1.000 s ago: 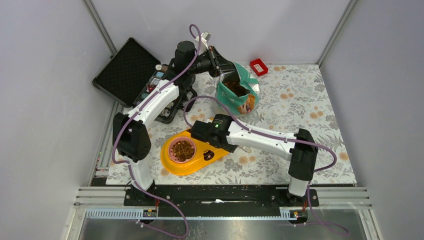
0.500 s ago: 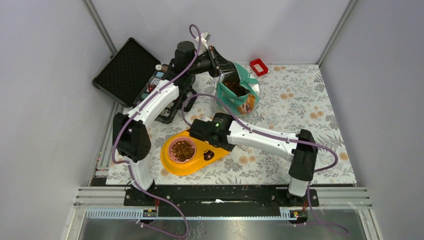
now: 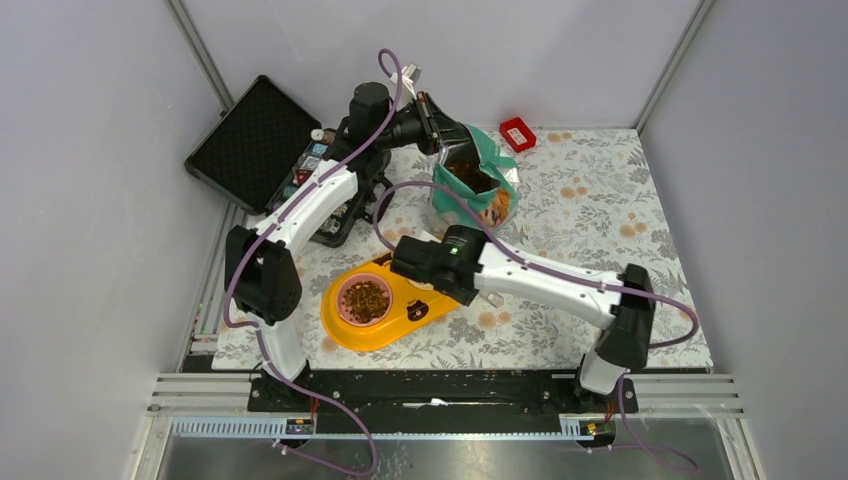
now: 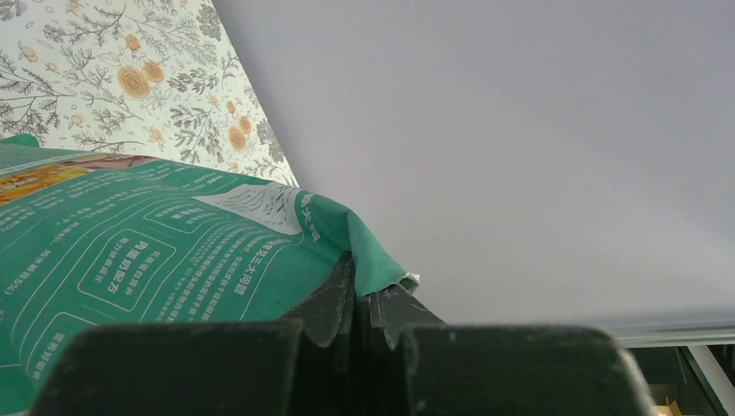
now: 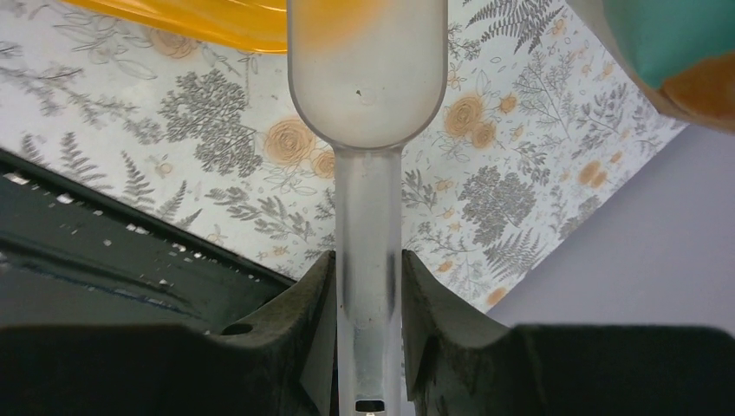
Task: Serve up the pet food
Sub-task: Pour the pet food into the pet food bowl, then collect the pet food from the pet food bag.
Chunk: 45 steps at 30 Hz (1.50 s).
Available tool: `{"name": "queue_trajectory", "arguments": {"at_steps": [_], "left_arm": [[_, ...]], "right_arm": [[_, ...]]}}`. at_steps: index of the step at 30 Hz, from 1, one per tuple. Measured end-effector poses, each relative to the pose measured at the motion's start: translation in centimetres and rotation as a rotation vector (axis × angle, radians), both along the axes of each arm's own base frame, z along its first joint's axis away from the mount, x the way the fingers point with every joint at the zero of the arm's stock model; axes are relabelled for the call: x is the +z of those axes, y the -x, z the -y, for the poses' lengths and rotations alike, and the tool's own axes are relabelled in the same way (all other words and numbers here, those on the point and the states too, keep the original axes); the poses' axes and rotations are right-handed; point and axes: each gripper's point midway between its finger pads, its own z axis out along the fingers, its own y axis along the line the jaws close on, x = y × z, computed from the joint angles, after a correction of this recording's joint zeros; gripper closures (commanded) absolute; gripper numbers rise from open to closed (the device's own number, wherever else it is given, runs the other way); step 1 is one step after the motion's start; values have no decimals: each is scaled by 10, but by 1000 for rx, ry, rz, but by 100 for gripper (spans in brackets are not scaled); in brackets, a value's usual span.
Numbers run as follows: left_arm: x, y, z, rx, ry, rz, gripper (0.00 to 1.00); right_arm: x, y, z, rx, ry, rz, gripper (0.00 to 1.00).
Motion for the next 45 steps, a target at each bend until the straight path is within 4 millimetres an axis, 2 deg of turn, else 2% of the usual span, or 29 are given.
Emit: {"name": "queue_trajectory", "arguments": {"at_steps": [4,8,12,14,18,20,24,28,31,34,39,45], "left_arm": [[-1,2,-1,0,0,-6,100],[0,3,-1,-1,0,-6,100],[-2,7,2,-11,-1,-8,100],[-2,13,7,-30,-1,-9,100],[-5,31,15,-74,-3,-15,100],[-6,40,18,-93,-5,-18,100],[-11,61,22,-128,-23,-22,100],[-17,86,25,-164,-68,-8,100],[-22,101,29,-191,-100,-3,100],[-25,108,34,-210,-108,0,100],[-29,116,38,-229,-111,-7,100],[-35,128,36,-243,-115,-4,100]], "right_arm": [[25,14,2,2,-139,-17,100],[65,35,11,16,-347,-26,100],[120,54,34,27,-594,14,100],[155,59,49,20,-729,67,100],[205,57,75,-40,-896,187,100],[220,54,90,-90,-934,242,100],[223,52,100,-161,-913,256,100],[212,52,88,-218,-860,206,100],[195,59,73,-245,-843,125,100],[175,71,65,-270,-846,34,100],[148,85,68,-357,-833,-47,100],[144,89,66,-452,-898,-68,100]]}}
